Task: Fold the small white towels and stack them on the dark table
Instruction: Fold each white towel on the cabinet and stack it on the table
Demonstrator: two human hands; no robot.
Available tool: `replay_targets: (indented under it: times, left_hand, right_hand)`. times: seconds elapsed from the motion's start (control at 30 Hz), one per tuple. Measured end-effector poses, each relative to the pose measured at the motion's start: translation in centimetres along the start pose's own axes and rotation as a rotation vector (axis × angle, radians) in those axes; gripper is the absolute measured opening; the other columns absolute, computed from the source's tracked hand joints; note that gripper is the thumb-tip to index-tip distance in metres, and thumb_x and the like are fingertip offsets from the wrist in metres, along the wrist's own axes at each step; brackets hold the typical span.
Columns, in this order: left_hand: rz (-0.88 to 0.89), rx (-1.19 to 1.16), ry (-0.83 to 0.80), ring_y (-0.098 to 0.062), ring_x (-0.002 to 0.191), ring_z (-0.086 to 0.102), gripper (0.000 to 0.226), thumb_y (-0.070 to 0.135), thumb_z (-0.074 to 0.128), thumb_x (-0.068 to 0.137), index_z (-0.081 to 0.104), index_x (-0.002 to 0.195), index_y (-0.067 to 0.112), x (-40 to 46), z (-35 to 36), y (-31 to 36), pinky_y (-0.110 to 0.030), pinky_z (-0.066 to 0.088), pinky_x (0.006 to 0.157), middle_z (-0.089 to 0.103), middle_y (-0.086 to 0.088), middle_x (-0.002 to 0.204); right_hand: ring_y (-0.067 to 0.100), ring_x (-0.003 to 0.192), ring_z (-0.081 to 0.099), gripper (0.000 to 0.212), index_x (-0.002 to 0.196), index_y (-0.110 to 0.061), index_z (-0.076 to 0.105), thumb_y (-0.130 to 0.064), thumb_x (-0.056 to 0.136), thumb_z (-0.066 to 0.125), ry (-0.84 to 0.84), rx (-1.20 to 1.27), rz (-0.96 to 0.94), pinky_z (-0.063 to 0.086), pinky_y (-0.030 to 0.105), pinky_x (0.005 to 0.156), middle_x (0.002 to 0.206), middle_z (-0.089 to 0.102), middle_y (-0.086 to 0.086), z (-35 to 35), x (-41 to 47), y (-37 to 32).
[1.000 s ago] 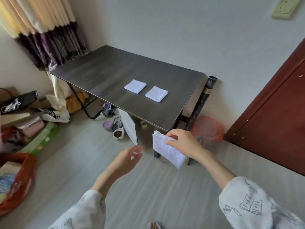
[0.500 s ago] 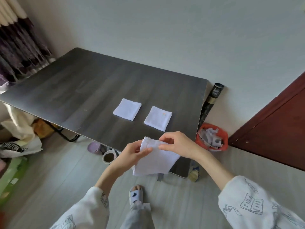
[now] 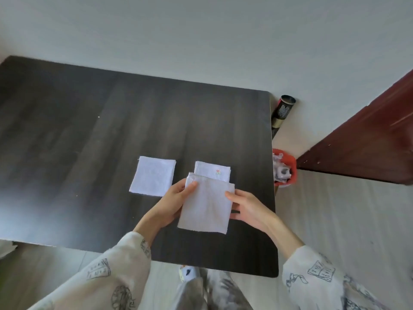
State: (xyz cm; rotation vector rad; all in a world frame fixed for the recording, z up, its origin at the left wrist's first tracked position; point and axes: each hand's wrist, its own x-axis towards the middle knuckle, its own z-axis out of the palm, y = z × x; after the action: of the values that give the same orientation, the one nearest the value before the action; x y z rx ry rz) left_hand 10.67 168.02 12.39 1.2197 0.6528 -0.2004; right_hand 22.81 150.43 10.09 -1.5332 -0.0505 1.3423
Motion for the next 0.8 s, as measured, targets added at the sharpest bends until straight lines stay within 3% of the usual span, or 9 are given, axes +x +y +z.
replay_targets:
  times: [0.13,0.3,0.53,0.8]
  left_hand:
    - [-0.117,0.180,-0.005,-0.013,0.097,0.064,0.031,0.045,0.040,0.095,0.057,0.109,0.023,4.4,-1.5,0.2,-0.032,0.056,0.075,0.065,0.003,0.104]
    - [-0.249,0.347,0.010,-0.016,0.096,0.066,0.029,0.039,0.035,0.098,0.053,0.109,0.020,9.3,-3.1,0.7,-0.040,0.056,0.081,0.064,-0.002,0.110]
    - [-0.261,0.515,0.042,-0.021,0.092,0.065,0.033,0.034,0.027,0.100,0.049,0.114,0.014,13.6,-2.7,1.0,-0.037,0.058,0.073,0.061,-0.006,0.109]
    - [-0.240,0.608,0.108,-0.027,0.092,0.064,0.035,0.041,0.030,0.098,0.047,0.115,0.015,15.0,-3.0,0.5,-0.046,0.057,0.075,0.061,-0.010,0.106]
  right_hand:
    - [0.017,0.103,0.061,0.026,0.120,-0.018,0.052,-0.025,0.094,0.053,0.144,-0.070,0.027,0.053,0.036,0.083,0.114,0.062,-0.001,-0.2,2.9,-0.7]
    - [0.018,0.106,0.057,0.019,0.116,-0.019,0.049,-0.024,0.098,0.045,0.266,-0.094,0.074,0.051,0.038,0.083,0.112,0.058,-0.001,-0.9,6.5,-1.8]
    - [0.018,0.101,0.052,0.018,0.113,-0.016,0.044,-0.023,0.101,0.032,0.379,-0.201,0.091,0.050,0.033,0.074,0.112,0.052,0.003,-2.1,9.8,-2.4]
    - [0.023,0.109,0.053,0.031,0.125,-0.012,0.042,-0.027,0.101,0.031,0.397,-0.296,0.127,0.053,0.041,0.086,0.122,0.052,0.008,-2.3,11.6,-2.1]
